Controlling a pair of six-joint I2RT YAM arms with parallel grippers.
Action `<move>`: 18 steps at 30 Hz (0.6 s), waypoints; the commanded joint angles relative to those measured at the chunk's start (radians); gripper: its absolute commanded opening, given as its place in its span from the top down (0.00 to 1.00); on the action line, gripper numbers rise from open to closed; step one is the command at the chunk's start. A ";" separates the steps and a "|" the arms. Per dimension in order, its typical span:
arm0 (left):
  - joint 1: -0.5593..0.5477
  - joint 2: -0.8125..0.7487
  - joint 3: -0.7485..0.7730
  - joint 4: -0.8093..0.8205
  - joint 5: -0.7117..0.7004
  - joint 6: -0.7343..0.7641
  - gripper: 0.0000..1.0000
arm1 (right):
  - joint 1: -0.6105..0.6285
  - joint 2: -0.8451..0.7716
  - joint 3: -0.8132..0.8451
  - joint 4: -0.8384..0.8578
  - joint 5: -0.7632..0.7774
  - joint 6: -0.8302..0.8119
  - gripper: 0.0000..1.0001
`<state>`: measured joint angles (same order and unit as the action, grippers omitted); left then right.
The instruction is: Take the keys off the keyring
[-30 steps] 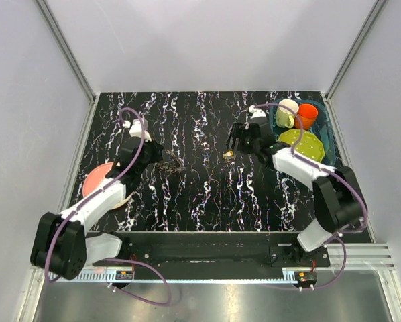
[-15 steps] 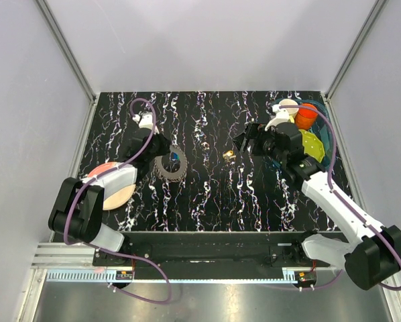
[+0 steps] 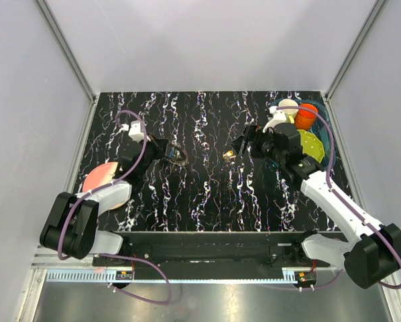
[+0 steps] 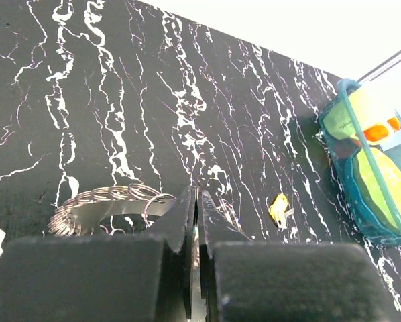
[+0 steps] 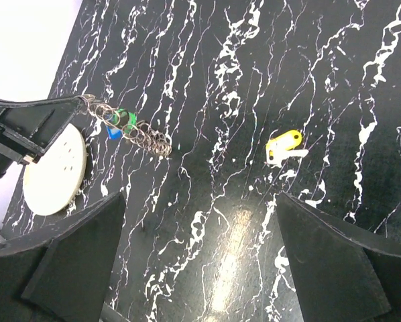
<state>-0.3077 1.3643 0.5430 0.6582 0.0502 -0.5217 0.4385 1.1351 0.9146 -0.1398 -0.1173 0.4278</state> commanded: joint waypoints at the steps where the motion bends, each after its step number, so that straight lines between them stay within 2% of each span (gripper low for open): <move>1: 0.005 -0.002 -0.101 -0.008 -0.073 -0.069 1.00 | 0.005 -0.004 -0.003 0.009 -0.045 0.019 0.00; 6: 0.005 -0.027 -0.176 -0.042 -0.131 -0.143 1.00 | 0.003 -0.018 -0.016 -0.009 -0.045 0.022 0.00; 12: 0.005 -0.037 -0.183 -0.069 -0.124 -0.184 1.00 | 0.003 -0.014 -0.003 -0.029 -0.064 0.025 0.00; 18: 0.002 -0.126 -0.199 -0.212 -0.205 -0.221 1.00 | 0.003 -0.024 -0.005 -0.038 -0.061 0.020 0.00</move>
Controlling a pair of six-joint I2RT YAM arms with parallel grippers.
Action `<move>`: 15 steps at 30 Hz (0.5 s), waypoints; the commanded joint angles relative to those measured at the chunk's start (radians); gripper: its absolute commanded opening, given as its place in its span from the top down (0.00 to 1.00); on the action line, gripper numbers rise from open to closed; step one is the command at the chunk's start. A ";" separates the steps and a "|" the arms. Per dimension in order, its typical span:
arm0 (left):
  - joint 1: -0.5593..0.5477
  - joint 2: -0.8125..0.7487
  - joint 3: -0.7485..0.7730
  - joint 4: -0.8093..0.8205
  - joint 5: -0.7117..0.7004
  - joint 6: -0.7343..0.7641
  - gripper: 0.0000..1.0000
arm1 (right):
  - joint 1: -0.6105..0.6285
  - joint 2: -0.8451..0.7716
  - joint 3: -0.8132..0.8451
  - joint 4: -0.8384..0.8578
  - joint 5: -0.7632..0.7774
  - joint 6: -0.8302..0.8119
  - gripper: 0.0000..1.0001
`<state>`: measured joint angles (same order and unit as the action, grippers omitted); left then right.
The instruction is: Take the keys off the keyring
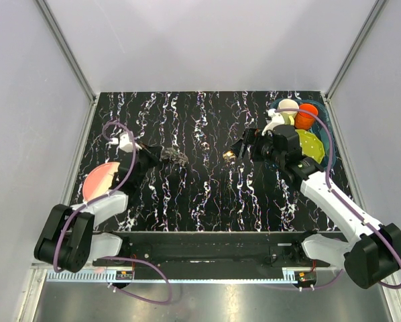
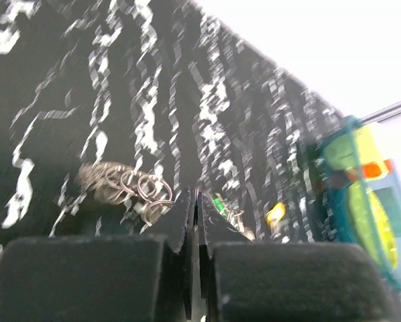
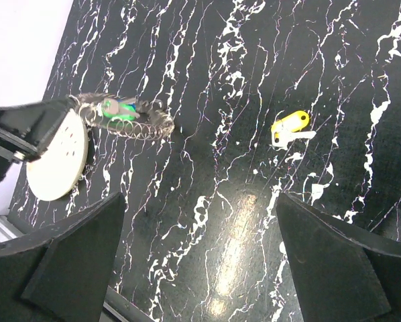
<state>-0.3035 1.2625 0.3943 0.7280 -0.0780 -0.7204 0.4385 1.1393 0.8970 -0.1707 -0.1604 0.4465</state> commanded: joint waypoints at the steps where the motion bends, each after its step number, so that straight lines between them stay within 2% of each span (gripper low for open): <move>1: 0.000 -0.050 -0.052 -0.327 -0.091 -0.025 1.00 | 0.005 -0.029 0.013 -0.007 -0.019 0.000 0.00; 4: 0.000 -0.066 -0.038 -0.380 -0.112 -0.017 1.00 | 0.005 -0.018 0.013 -0.007 -0.019 0.001 0.00; 10: 0.000 0.001 -0.005 -0.364 -0.112 0.018 0.98 | 0.005 -0.007 0.025 -0.015 -0.045 0.009 0.00; 12: 0.000 0.026 0.038 -0.374 -0.088 0.041 0.90 | 0.005 -0.012 0.026 -0.024 -0.051 0.006 0.00; 13: 0.000 0.040 0.057 -0.395 -0.079 0.047 0.84 | 0.005 -0.013 0.026 -0.039 -0.059 0.001 0.00; 14: 0.000 0.037 0.069 -0.409 -0.059 0.056 0.73 | 0.005 -0.016 0.032 -0.046 -0.067 -0.006 0.00; 15: 0.000 0.032 0.098 -0.438 -0.045 0.067 0.69 | 0.005 -0.024 0.034 -0.053 -0.073 -0.018 0.00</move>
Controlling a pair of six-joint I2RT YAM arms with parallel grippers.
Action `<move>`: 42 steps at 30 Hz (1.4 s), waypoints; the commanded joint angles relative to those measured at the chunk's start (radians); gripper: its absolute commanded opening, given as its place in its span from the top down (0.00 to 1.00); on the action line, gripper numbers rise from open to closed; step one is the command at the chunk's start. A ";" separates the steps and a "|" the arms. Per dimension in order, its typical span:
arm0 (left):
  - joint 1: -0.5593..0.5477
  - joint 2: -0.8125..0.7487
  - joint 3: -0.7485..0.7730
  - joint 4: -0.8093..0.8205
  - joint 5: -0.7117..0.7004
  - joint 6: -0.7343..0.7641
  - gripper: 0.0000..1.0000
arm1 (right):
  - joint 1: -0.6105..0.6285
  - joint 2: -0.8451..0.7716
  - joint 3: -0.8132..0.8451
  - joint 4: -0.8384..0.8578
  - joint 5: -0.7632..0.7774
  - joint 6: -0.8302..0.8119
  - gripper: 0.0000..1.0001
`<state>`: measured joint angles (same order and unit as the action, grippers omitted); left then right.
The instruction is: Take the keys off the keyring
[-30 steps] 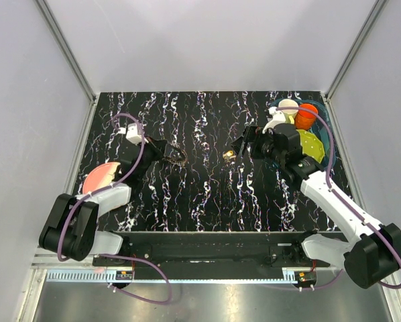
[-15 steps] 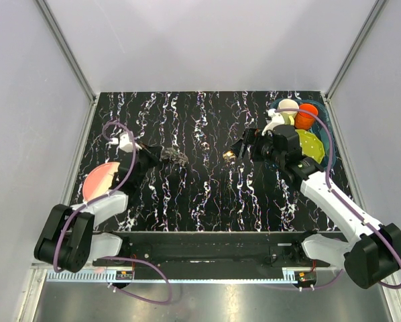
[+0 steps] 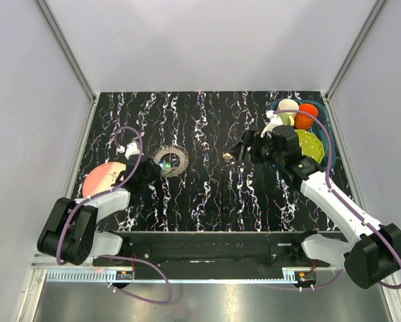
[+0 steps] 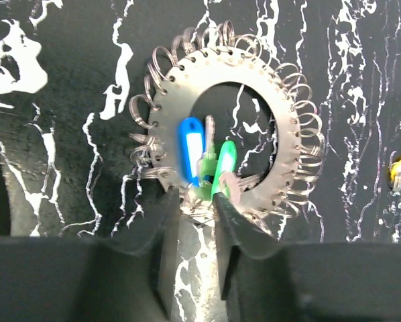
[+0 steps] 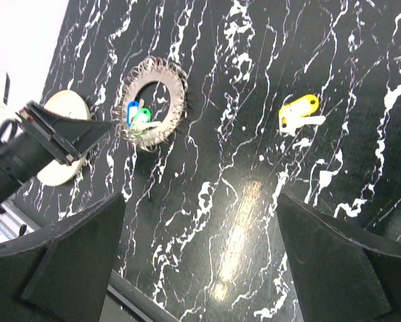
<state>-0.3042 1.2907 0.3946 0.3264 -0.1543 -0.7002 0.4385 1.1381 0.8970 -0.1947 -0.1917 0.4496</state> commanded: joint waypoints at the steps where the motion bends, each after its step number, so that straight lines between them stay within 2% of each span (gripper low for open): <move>1: 0.000 -0.019 0.113 -0.064 0.036 0.063 0.62 | 0.005 -0.024 0.036 -0.054 -0.037 -0.022 0.00; 2: 0.000 -0.036 0.130 -0.099 0.044 0.094 0.48 | 0.005 -0.029 0.046 -0.072 -0.026 -0.023 0.00; 3: 0.000 -0.059 0.151 -0.166 0.061 0.114 0.44 | 0.005 -0.032 0.057 -0.101 -0.012 -0.012 0.00; 5: 0.000 -0.146 0.194 -0.228 0.096 0.162 0.31 | 0.005 -0.032 0.123 -0.239 0.031 0.014 0.00; 6: 0.000 -0.180 0.208 -0.259 0.116 0.175 0.15 | 0.003 -0.043 0.143 -0.280 0.037 0.029 0.00; 8: 0.000 -0.278 0.251 -0.323 0.209 0.221 0.01 | 0.003 -0.069 0.167 -0.359 0.047 0.052 0.00; 10: 0.000 -0.369 0.282 -0.389 0.298 0.264 0.01 | 0.005 -0.122 0.165 -0.380 0.049 0.083 0.00; 11: 0.000 -0.401 0.286 -0.400 0.381 0.272 0.01 | 0.005 -0.144 0.152 -0.380 0.048 0.087 0.00; 14: 0.000 -0.517 0.280 -0.411 0.494 0.272 0.01 | 0.005 -0.216 0.134 -0.380 0.049 0.113 0.00; 19: 0.000 -0.669 0.253 -0.388 0.591 0.217 0.01 | 0.005 -0.317 0.067 -0.319 -0.015 0.119 0.00; 23: 0.000 -0.745 0.216 -0.391 0.624 0.203 0.01 | 0.005 -0.389 0.020 -0.269 -0.052 0.159 0.00; 29: 0.000 -0.815 0.191 -0.401 0.645 0.231 0.01 | 0.005 -0.448 0.017 -0.242 -0.029 0.179 0.00; 42: 0.000 -0.826 0.231 -0.472 0.654 0.292 0.01 | 0.005 -0.500 -0.032 -0.206 0.003 0.166 0.00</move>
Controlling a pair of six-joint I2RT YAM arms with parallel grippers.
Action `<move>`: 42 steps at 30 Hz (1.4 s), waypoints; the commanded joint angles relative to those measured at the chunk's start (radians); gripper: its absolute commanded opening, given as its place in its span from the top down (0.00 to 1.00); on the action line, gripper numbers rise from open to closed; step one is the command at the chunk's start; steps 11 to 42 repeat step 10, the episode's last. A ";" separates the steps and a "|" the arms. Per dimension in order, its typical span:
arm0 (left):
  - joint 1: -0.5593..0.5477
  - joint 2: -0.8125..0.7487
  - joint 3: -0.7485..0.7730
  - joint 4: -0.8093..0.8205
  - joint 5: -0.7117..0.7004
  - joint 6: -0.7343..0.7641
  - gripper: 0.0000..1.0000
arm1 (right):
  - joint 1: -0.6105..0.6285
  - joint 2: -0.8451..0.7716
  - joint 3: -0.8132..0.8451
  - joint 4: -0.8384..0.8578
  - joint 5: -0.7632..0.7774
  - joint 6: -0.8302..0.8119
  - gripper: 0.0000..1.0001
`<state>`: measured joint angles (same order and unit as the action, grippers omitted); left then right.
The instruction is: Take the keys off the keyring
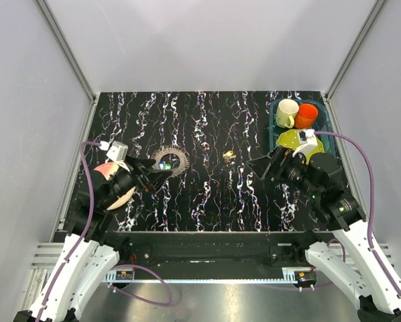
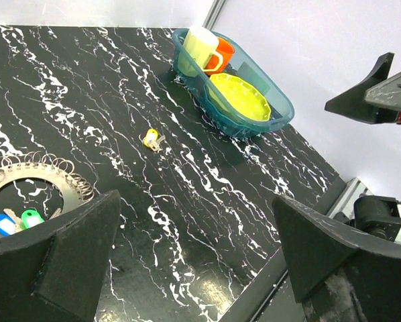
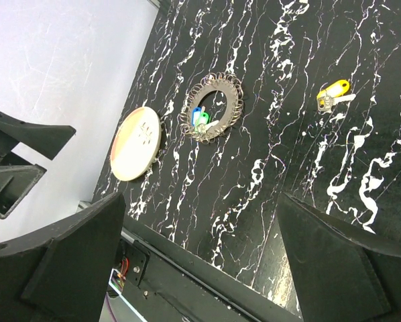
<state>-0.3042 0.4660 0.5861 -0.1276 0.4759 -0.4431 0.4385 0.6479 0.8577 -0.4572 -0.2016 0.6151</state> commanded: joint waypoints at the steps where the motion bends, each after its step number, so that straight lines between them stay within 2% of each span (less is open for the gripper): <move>1: 0.000 -0.001 0.044 -0.020 0.024 0.035 0.01 | 0.005 -0.010 0.013 0.057 0.008 -0.014 0.00; 42: 0.000 0.000 0.081 -0.029 0.032 0.063 0.01 | 0.005 -0.004 0.030 0.060 0.037 -0.035 0.00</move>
